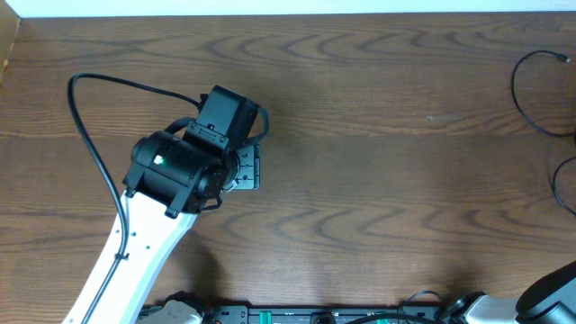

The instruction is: Untangle cables

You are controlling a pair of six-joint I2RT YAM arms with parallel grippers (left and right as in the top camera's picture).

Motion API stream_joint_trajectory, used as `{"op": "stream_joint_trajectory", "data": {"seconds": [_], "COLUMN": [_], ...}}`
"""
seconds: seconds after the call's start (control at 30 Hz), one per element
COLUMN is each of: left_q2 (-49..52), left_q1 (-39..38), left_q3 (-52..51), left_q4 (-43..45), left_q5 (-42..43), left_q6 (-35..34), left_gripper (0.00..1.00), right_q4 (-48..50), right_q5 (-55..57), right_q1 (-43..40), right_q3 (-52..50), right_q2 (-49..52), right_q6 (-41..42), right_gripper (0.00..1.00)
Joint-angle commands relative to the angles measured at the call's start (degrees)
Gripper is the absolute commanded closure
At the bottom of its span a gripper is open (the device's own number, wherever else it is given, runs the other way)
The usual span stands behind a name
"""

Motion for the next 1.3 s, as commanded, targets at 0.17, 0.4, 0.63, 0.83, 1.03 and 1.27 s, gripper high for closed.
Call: {"op": "stream_joint_trajectory", "data": {"seconds": [0.17, 0.4, 0.63, 0.83, 1.03, 1.27], "left_q2": [0.61, 0.61, 0.61, 0.61, 0.61, 0.61], "left_q1": [-0.02, -0.02, -0.02, -0.02, -0.02, -0.02], "left_q3": [-0.13, -0.13, -0.13, -0.13, -0.13, -0.13], "left_q4": [-0.44, -1.6, -2.38, -2.54, -1.99, -1.88], "left_q5": [-0.11, -0.11, -0.09, 1.84, 1.84, 1.84], "left_q6": [0.72, 0.76, 0.74, 0.76, 0.76, 0.76], "left_gripper": [0.3, 0.29, 0.29, 0.29, 0.29, 0.29], "right_q4": [0.39, -1.03, 1.03, 1.29, -2.16, -18.03], "right_q5": [-4.5, -10.62, -22.18, -34.91, -43.6, -26.16], "right_q1": [-1.27, -6.21, -8.33, -7.78, -2.45, 11.32], "right_q3": [0.81, 0.81, 0.81, 0.81, 0.81, 0.79], "right_q2": [2.27, 3.1, 3.1, 3.08, 3.08, 4.61], "right_q6": [5.29, 29.51, 29.99, 33.35, 18.36, -5.27], "right_gripper": [0.99, 0.88, 0.01, 0.01, 0.01, 0.01]}}
